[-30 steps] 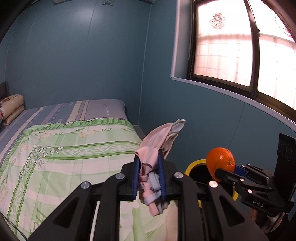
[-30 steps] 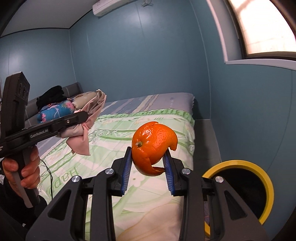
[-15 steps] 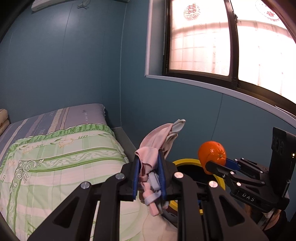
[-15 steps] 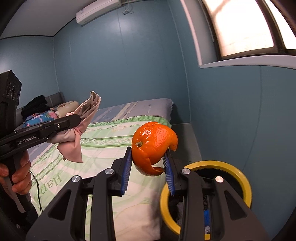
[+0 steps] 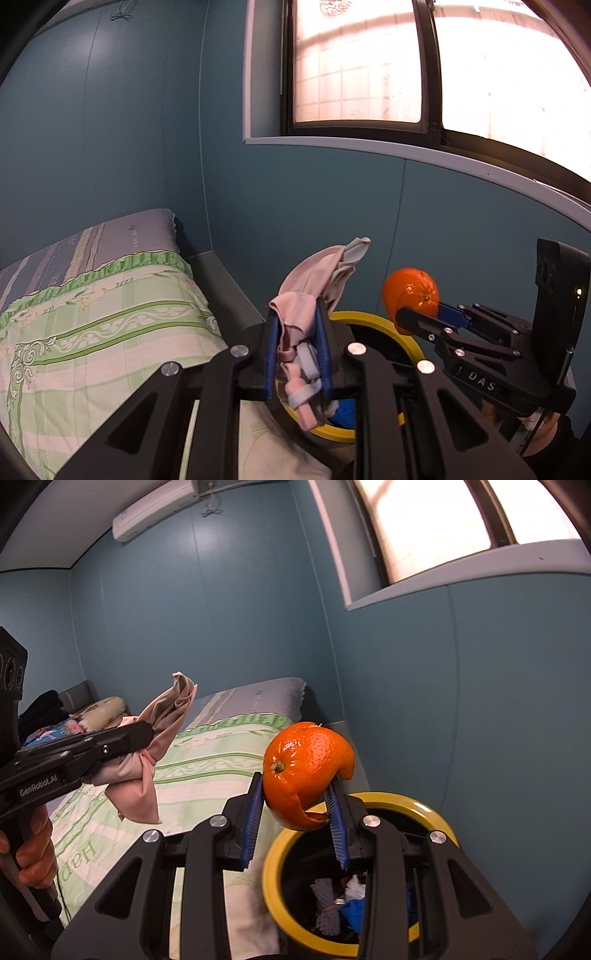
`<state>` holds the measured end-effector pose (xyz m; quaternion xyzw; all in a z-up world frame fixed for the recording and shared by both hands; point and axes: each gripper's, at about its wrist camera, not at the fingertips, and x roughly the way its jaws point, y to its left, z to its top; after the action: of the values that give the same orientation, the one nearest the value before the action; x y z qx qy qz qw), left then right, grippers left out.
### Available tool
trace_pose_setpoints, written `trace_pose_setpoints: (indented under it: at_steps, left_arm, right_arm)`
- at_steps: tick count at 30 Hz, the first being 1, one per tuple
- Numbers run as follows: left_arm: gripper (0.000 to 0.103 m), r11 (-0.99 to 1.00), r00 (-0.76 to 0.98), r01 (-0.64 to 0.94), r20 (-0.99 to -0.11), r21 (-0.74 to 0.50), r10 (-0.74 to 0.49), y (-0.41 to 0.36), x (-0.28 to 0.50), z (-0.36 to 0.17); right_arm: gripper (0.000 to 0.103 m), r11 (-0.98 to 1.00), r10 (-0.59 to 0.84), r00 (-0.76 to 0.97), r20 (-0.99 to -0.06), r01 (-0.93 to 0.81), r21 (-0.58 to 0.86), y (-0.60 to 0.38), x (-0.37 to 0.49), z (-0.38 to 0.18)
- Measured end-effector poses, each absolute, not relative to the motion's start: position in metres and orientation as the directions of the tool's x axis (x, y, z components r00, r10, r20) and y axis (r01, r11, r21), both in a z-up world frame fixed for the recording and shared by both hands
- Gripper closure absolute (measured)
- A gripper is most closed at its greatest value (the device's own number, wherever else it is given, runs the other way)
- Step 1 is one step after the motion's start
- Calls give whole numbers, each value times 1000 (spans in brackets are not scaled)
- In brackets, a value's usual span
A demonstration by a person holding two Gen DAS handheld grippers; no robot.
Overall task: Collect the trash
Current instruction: 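Carry the pink cloth and tangerine over the yellow-rimmed bin with both tools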
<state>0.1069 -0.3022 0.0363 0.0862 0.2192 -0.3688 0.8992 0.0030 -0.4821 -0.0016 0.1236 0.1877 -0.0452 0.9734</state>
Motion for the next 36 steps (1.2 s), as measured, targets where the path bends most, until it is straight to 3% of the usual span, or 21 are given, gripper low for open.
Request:
trace_pose_setpoints:
  at_steps: [20, 36]
  left_arm:
    - [86, 678, 554, 734, -540, -42, -634, -372, 126, -6]
    - [86, 702, 427, 694, -693, -161, -581, -410, 190, -96]
  right_arm:
    - [71, 929, -145, 882, -448, 277, 245, -528, 4, -37]
    - [71, 909, -123, 797, -591, 330, 255, -549, 44, -80]
